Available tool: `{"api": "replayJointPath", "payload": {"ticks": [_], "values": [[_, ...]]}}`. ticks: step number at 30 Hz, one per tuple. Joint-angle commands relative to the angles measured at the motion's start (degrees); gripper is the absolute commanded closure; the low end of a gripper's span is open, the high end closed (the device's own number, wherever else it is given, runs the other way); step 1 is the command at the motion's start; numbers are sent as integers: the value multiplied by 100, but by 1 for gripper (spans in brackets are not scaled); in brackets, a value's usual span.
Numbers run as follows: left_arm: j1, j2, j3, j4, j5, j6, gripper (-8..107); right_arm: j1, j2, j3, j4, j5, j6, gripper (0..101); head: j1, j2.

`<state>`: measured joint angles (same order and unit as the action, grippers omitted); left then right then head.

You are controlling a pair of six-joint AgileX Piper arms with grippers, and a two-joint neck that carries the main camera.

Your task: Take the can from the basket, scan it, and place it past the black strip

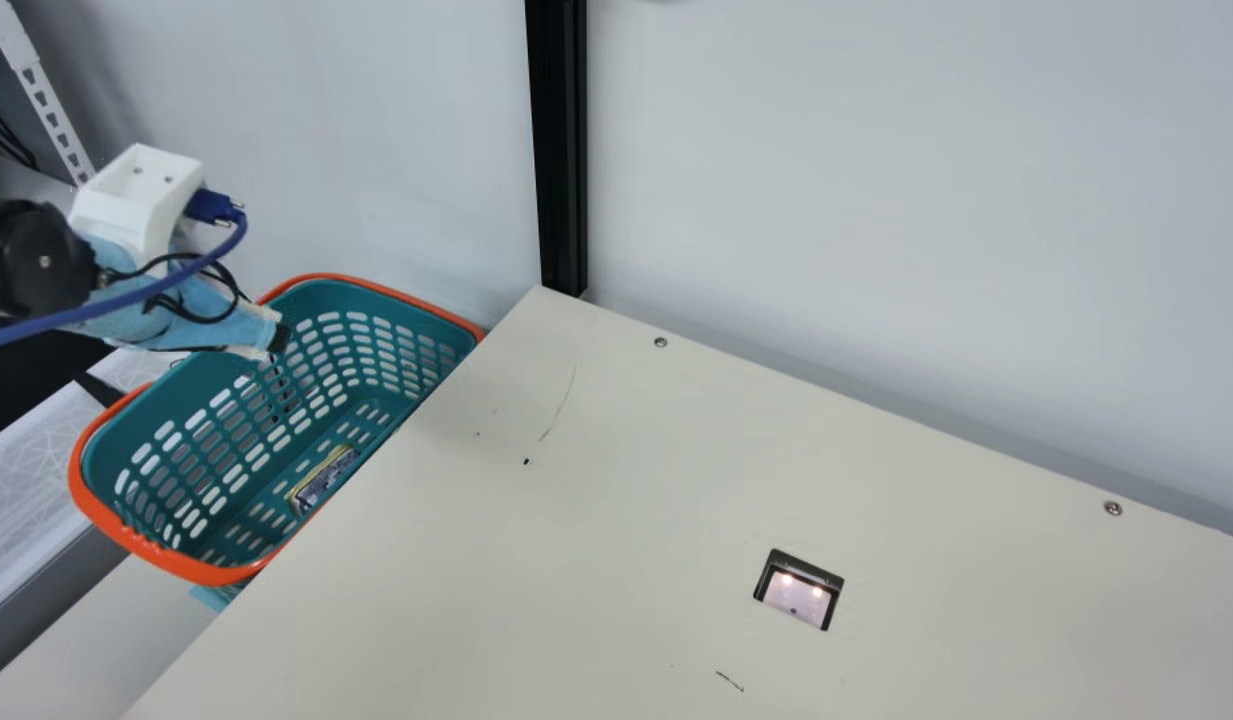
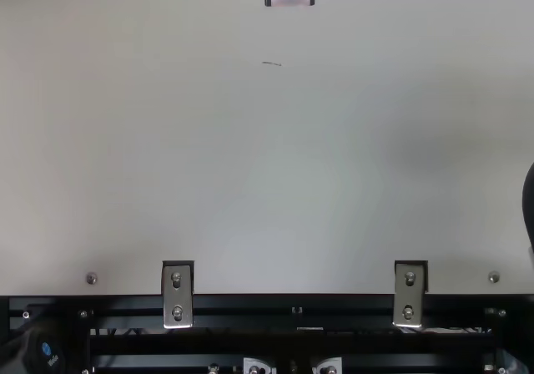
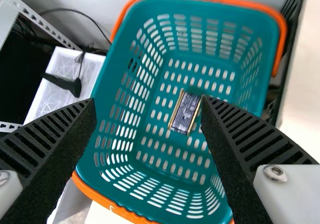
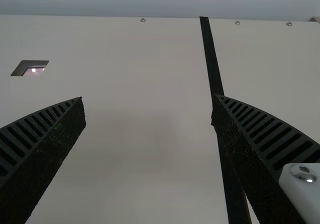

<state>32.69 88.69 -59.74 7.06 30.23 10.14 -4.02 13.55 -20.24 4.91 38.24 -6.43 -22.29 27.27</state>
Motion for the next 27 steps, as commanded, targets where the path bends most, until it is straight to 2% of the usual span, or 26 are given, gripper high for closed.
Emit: {"api": "replayJointPath", "payload": {"ticks": [1,15,27], "values": [[14,307,-95,-48,40,188,9,0,0,0,0,0,0,0,-244,102],[267,1848,-766,-631,211,1889,9,0,0,0,0,0,0,0,-244,102],[278,2902,-1396,-702,484,2607,9,0,0,0,0,0,0,0,-244,102]]}}
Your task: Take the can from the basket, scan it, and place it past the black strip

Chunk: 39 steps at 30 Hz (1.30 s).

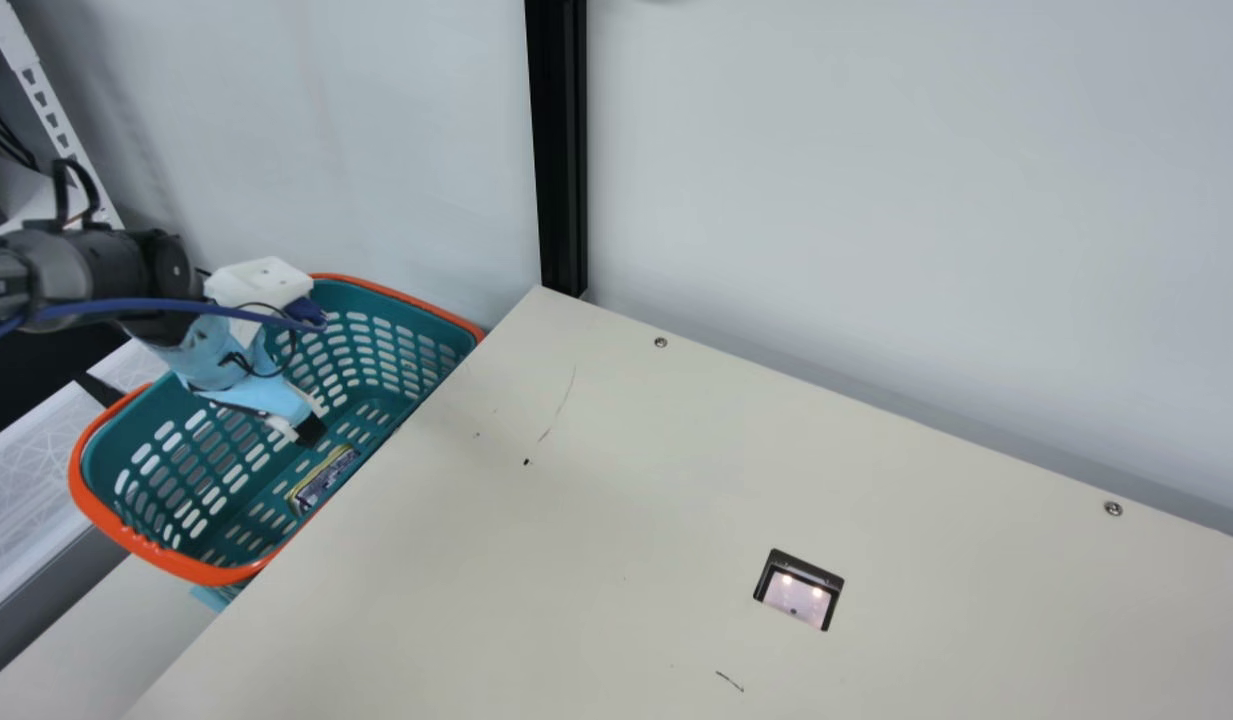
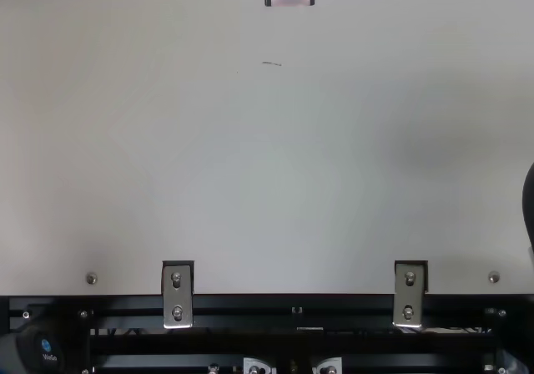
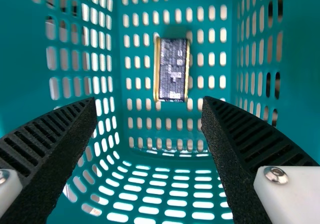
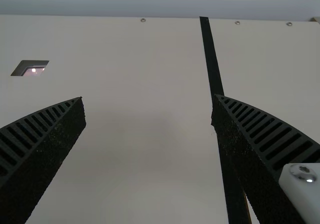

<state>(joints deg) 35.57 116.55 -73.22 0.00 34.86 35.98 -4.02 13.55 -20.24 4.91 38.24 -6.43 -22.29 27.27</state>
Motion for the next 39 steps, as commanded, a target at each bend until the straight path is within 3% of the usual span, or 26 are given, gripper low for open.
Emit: {"api": "replayJointPath", "payload": {"ticks": [1,14,23,39], "values": [[-20,198,-100,22,33,36,9,0,0,0,0,0,0,0,-244,102],[-143,1106,-679,291,157,-66,9,0,0,0,0,0,0,0,-244,102],[-177,1618,-1067,552,221,-629,9,0,0,0,0,0,0,0,-244,102],[-257,2275,-1752,299,593,-1025,9,0,0,0,0,0,0,0,-244,102]]}}
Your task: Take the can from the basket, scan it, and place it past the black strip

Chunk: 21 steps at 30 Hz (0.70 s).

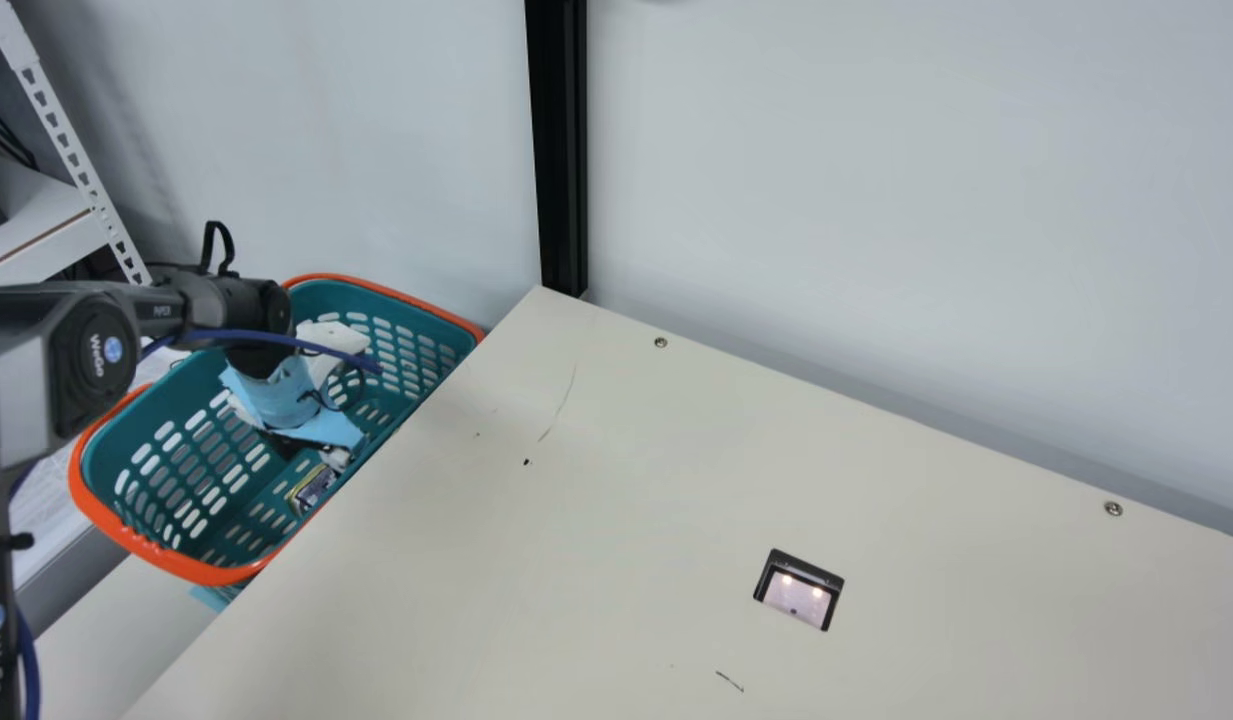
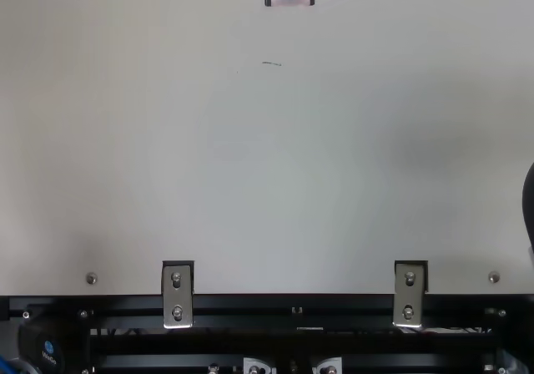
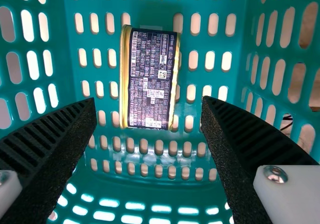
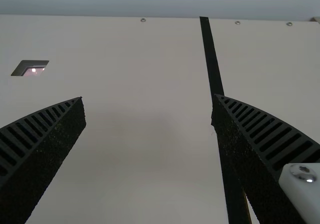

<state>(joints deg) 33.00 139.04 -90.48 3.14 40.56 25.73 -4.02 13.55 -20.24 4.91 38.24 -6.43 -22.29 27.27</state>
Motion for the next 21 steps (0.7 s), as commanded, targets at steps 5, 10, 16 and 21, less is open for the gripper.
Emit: {"api": "replayJointPath", "payload": {"ticks": [5,10,16,21], "values": [[19,110,-153,-43,87,-13,9,0,0,0,0,0,0,0,-244,102],[31,161,-234,-78,123,-3,9,0,0,0,0,0,0,0,-244,102],[24,296,-309,-127,86,24,9,0,0,0,0,0,0,0,-244,102],[16,542,-400,-142,-23,35,9,0,0,0,0,0,0,0,-244,102]]}}
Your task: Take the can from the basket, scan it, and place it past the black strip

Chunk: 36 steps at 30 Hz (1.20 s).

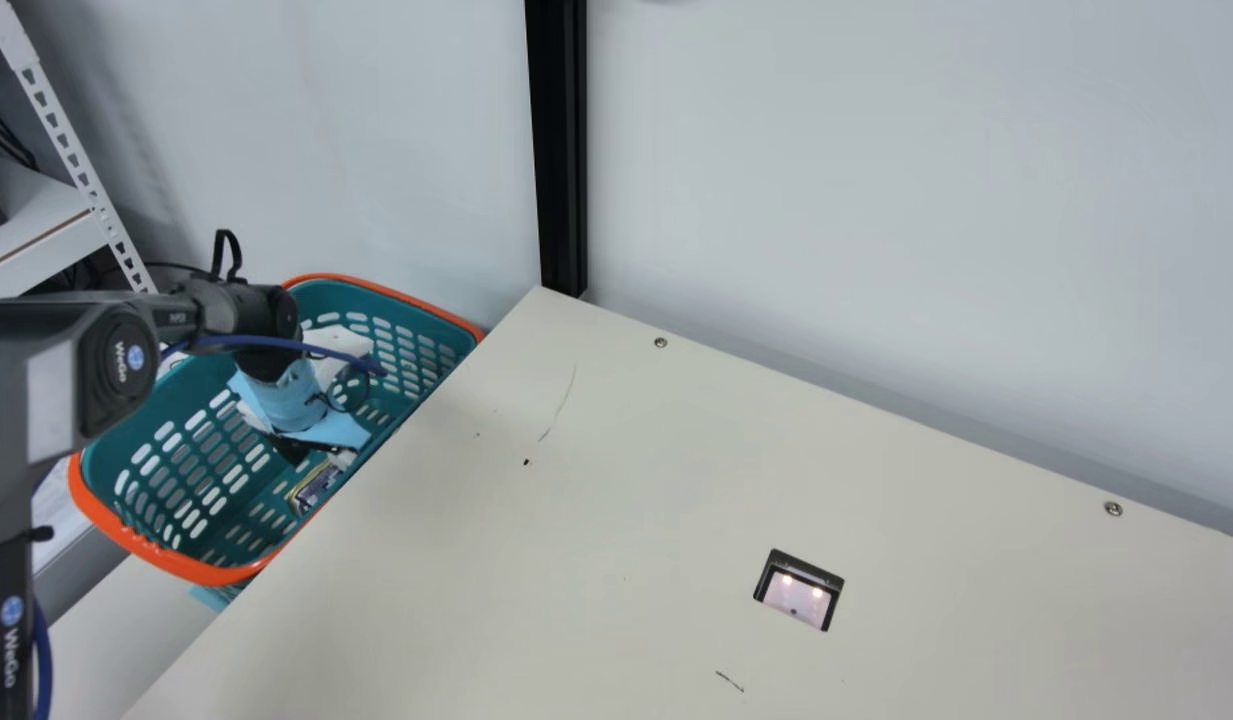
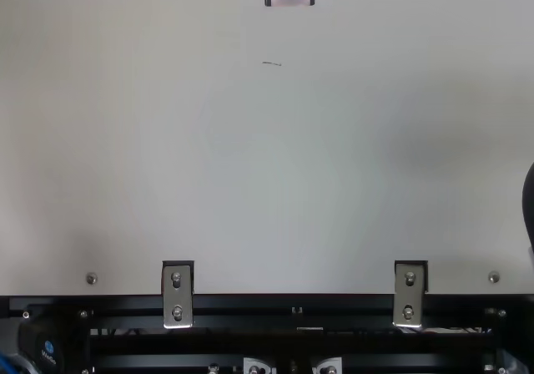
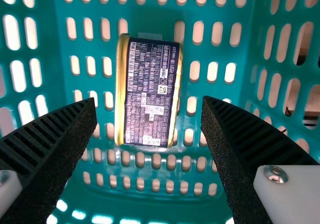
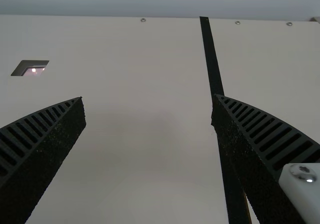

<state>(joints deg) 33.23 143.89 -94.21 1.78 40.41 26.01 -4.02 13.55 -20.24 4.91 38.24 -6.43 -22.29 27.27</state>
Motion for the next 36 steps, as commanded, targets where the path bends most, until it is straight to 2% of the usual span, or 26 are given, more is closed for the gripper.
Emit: {"api": "replayJointPath", "payload": {"ticks": [1,15,16,17,22,27,36], "values": [[-8,120,-54,-6,-36,9,9,0,0,0,0,0,0,0,-244,102],[67,867,-686,-25,-121,25,9,0,0,0,0,0,0,0,-244,102],[76,898,-728,-39,-111,32,53,0,0,0,0,0,0,0,-244,102],[85,931,-771,-64,-98,45,89,0,0,0,0,0,0,0,-244,102],[134,1031,-870,-194,-86,89,89,0,0,0,0,0,0,0,-244,102],[177,906,-773,-404,-193,167,89,0,0,0,0,0,0,0,-244,102],[244,-78,-169,-993,-541,569,89,0,0,0,0,0,0,0,-244,102]]}}
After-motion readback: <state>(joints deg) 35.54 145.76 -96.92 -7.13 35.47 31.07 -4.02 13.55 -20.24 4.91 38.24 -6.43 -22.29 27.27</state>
